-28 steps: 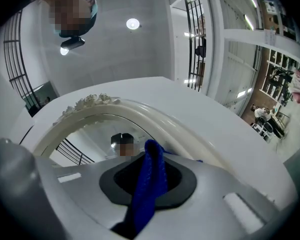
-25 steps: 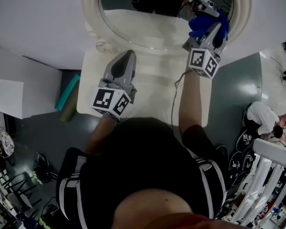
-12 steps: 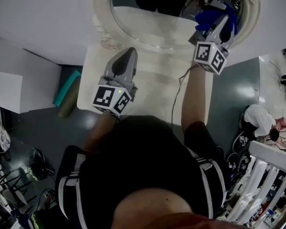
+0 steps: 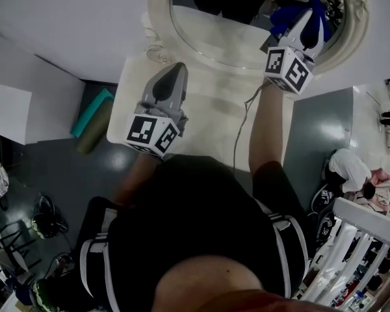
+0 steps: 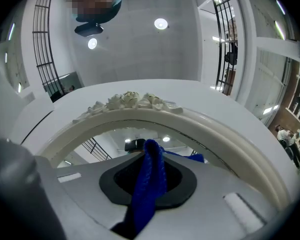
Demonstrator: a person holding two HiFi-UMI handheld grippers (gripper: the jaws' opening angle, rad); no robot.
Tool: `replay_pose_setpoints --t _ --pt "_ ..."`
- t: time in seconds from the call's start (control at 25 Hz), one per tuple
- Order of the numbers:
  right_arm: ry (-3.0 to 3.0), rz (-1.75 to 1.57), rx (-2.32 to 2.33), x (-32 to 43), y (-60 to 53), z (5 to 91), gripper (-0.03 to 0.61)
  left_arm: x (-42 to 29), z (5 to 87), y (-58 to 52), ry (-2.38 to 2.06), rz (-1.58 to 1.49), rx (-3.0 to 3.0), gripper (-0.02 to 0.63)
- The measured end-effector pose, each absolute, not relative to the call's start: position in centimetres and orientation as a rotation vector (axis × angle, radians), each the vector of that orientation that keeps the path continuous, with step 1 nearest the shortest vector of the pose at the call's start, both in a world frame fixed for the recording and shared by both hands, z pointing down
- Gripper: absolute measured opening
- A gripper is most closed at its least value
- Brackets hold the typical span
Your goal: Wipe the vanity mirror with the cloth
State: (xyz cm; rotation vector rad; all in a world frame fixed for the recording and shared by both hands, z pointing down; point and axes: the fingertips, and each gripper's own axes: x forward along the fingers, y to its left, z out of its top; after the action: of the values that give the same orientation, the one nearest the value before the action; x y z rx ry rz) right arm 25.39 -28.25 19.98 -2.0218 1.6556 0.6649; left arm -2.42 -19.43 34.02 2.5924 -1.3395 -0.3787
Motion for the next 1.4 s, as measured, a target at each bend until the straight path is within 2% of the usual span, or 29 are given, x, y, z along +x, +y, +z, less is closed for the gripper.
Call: replay_pose_setpoints --t 0.72,0.96,1.4 --pt "1.948 0.837 -1.932 9.7 -32.6 21.3 0.038 -8.6 35.2 -18.9 -1.465 -0.415 2.498 0.009" --pt "2.062 1.047 -1.889 3.6 -34.0 23.9 0.038 -10.1 35.6 -18.7 -1.503 -0.414 2.467 0.009" --pt "2.216 0.955 -1.820 -3.0 -36.0 30.2 0.038 -12.3 36.5 -18.6 -1.562 -0.397 2.424 0.009"
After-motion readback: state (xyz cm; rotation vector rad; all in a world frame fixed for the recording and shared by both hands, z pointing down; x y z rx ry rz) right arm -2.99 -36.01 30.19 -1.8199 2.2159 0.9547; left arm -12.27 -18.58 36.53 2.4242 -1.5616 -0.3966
